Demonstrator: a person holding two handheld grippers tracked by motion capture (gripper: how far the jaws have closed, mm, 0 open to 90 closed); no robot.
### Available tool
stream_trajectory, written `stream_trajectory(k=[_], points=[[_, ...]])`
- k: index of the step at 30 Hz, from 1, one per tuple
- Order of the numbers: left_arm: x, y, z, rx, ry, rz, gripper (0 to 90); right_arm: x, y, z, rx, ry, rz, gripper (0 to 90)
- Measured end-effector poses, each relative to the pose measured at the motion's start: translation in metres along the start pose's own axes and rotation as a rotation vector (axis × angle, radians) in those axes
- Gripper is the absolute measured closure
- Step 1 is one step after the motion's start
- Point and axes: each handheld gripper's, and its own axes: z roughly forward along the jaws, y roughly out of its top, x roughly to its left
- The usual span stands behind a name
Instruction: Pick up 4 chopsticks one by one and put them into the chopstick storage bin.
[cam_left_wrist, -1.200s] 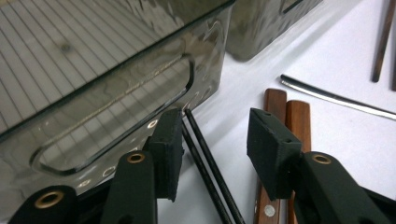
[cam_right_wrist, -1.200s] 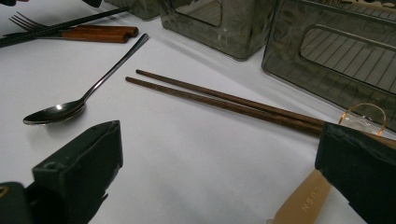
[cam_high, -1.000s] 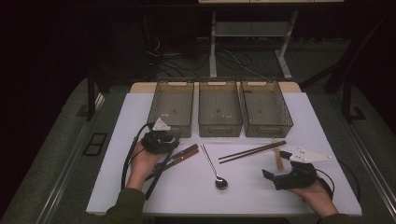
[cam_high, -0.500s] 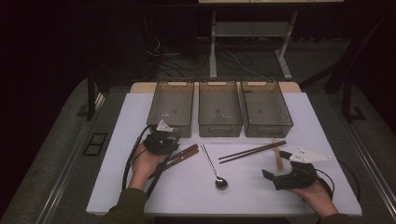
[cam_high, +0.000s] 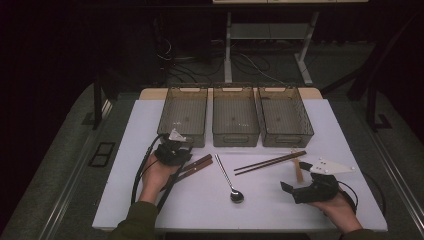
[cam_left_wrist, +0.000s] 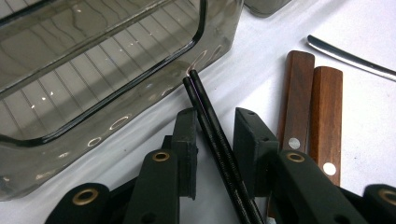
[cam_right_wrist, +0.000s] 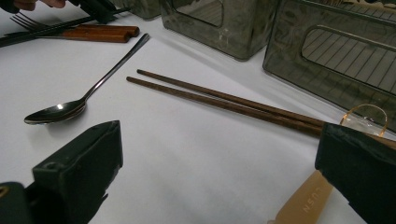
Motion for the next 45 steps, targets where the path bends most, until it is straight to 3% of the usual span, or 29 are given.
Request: stream_trajectory(k=[17,27,34,45], points=[[-0.001,0.0,0.001,-0.003,-0.035,0.018,79.4,0.0,0.0,0.0,0.0,0.001,-0.003,1.0],[-0.006,0.002,0.004,-0.015,-0.083,0.049,80.3,0.0,0.0,0.0,0.0,0.001,-0.003,1.0],[-0.004,0.001,0.0,-0.027,-0.082,0.033,69.7,0.0,0.0,0.0,0.001,0.001,0.0,1.0],[-0.004,-0.005,-0.023,-0.11,-0.093,0.008,57.0,0.0,0.0,0.0,-0.004,0.003,0.0,1.0]])
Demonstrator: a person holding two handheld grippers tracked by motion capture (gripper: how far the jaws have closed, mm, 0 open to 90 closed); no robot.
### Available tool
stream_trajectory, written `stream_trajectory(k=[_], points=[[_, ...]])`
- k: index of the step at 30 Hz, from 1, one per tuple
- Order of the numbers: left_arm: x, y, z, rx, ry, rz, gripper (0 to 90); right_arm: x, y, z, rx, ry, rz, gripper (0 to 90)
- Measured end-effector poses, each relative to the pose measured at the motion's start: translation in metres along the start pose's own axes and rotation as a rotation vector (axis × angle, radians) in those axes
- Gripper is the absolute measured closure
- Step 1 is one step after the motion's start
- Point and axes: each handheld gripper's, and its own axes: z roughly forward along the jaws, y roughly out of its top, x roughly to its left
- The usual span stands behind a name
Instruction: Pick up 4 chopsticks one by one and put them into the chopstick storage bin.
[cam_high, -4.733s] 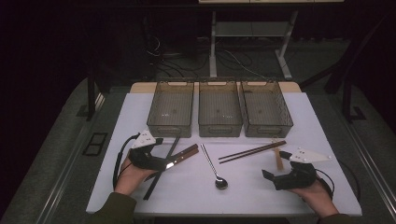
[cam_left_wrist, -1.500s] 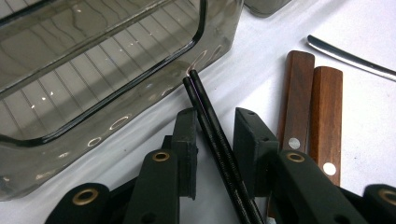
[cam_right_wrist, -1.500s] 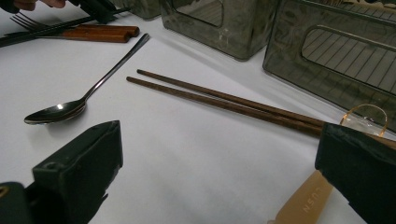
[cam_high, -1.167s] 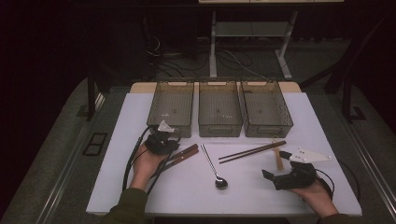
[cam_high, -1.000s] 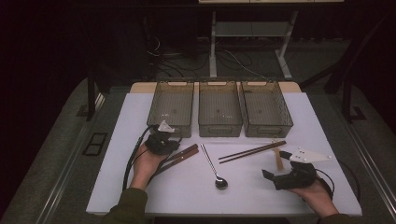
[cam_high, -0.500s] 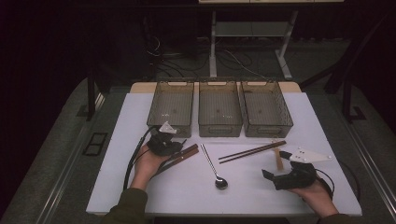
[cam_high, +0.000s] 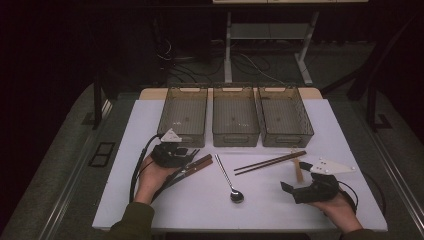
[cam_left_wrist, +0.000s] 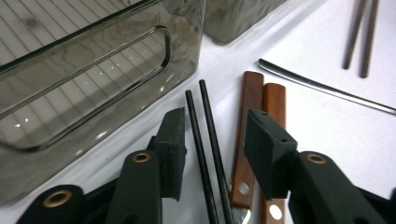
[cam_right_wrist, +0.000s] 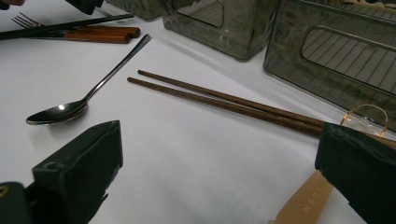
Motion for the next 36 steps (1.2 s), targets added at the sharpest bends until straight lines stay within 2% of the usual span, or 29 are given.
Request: stream_trajectory(k=[6,9,14,19,21,28,36], points=[[-0.005,-0.006,-0.019,-0.045,-0.004,0.016,51.8,0.001,0.0,-0.001,-0.002,0.001,0.003,1.0],[-0.006,-0.009,-0.025,-0.075,-0.012,-0.003,48.1,0.0,0.0,-0.001,-0.001,0.001,0.005,1.0],[-0.014,-0.017,-0.035,-0.095,-0.022,-0.001,45.3,0.0,0.0,-0.001,-0.003,0.002,0.005,1.0],[-0.02,-0.027,-0.045,-0.094,-0.017,0.008,44.4,0.001,0.0,-0.002,-0.003,0.003,0.006,1.0],[-0.023,-0.031,-0.05,-0.084,0.006,0.011,45.9,0.001,0.0,-0.002,-0.002,0.001,0.004,1.0],[-0.022,-0.051,-0.061,-0.07,0.038,0.007,57.3,0.001,0.0,-0.001,0.0,0.0,0.003,1.0],[-0.013,-0.058,-0.055,-0.013,0.033,-0.022,69.7,0.001,0.0,-0.001,0.001,-0.002,0.0,1.0]])
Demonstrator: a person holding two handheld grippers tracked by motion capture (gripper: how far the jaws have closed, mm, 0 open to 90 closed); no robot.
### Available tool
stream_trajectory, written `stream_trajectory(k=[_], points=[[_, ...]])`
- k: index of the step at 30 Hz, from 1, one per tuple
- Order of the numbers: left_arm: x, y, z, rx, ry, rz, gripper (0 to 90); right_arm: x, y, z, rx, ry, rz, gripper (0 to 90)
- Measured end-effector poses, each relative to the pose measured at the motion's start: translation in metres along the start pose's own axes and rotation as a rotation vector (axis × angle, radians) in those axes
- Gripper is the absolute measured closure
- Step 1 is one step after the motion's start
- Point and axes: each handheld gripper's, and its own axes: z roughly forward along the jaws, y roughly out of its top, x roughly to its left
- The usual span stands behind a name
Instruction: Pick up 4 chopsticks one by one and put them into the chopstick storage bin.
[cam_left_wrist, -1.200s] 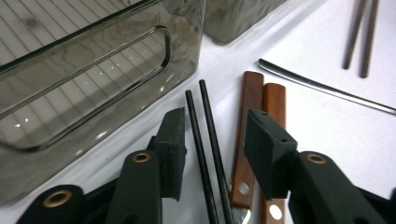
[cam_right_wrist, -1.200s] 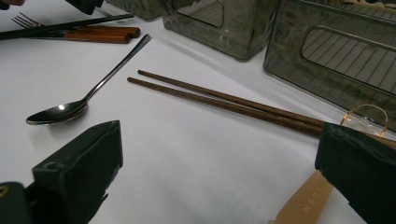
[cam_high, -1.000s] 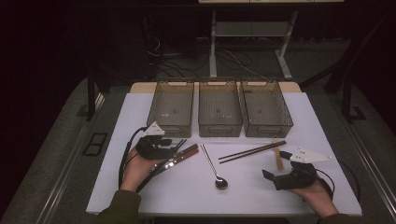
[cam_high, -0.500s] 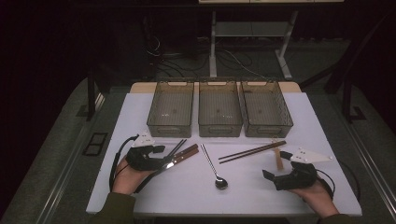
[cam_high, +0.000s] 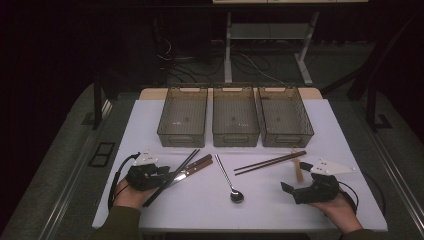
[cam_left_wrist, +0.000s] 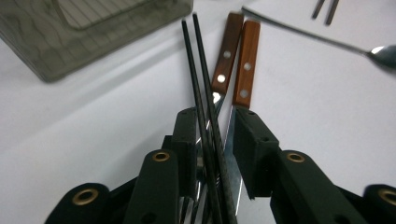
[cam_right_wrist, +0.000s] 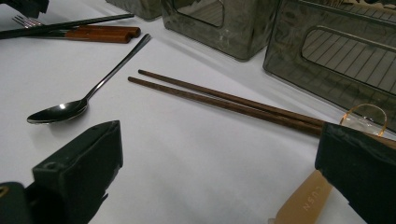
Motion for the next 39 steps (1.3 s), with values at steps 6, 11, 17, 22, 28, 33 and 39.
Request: stream_trajectory(k=[6,11,17,22,28,33,39], points=[[0.004,-0.002,0.001,0.011,0.001,-0.011,75.2,0.0,0.0,0.0,0.002,0.0,-0.005,1.0],[0.007,-0.002,0.006,0.029,-0.004,-0.015,78.2,0.001,0.0,0.001,0.005,0.001,-0.005,1.0],[0.007,-0.003,0.009,0.041,-0.016,-0.02,78.6,0.0,0.0,0.001,0.004,0.0,-0.005,1.0],[0.005,-0.002,0.011,0.048,-0.02,-0.018,79.7,0.001,0.0,0.001,0.005,0.0,-0.005,1.0],[0.006,-0.003,0.012,0.052,-0.016,-0.018,80.4,0.001,0.0,0.001,0.005,0.0,-0.005,1.0],[0.005,-0.003,0.013,0.054,-0.014,-0.012,80.4,0.0,0.0,0.0,0.004,0.0,-0.007,1.0],[0.003,-0.004,0.015,0.066,-0.017,-0.013,80.4,0.0,0.0,0.0,0.003,0.0,-0.007,1.0]])
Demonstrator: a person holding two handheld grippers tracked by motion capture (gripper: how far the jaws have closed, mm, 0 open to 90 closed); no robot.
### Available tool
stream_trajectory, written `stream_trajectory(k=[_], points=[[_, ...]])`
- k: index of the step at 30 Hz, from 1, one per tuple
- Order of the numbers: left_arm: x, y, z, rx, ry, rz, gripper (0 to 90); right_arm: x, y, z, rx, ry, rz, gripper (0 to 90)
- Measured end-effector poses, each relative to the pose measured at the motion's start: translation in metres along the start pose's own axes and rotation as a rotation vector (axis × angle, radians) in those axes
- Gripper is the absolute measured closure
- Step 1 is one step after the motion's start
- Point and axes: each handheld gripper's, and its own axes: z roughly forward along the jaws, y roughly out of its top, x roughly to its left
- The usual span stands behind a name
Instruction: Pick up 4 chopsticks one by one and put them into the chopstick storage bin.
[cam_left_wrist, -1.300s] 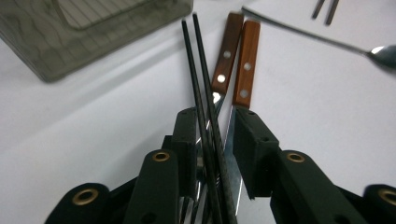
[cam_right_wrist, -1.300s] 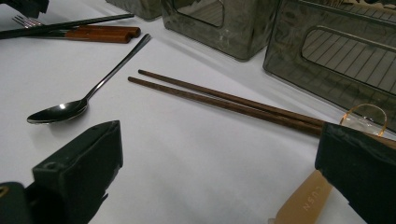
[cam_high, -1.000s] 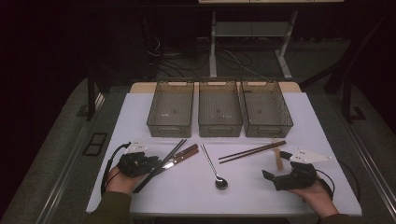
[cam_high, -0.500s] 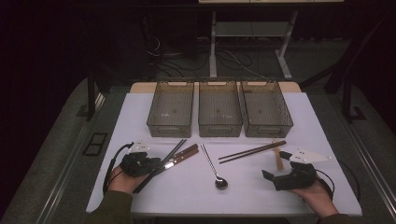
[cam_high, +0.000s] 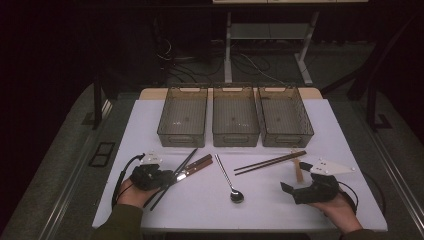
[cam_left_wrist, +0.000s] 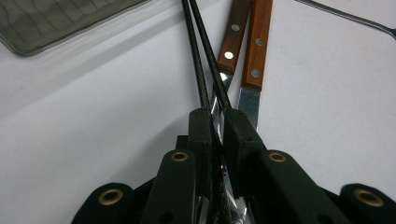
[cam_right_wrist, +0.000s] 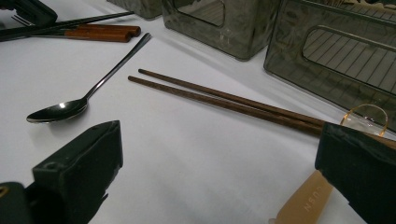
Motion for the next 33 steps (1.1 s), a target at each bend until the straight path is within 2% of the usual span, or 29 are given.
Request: stream_trajectory(k=[7,13,33], points=[[-0.001,0.0,0.0004,-0.001,0.014,0.003,83.1,0.0002,0.0,0.0,0.0,-0.001,0.0,1.0],[-0.0009,0.0008,0.0002,0.003,0.019,-0.018,84.0,0.0001,0.0001,-0.0001,0.001,0.0,0.001,1.0],[-0.0015,0.0052,-0.0035,-0.003,0.056,-0.042,85.4,0.0002,0.0001,-0.0002,0.0,0.001,0.002,1.0]])
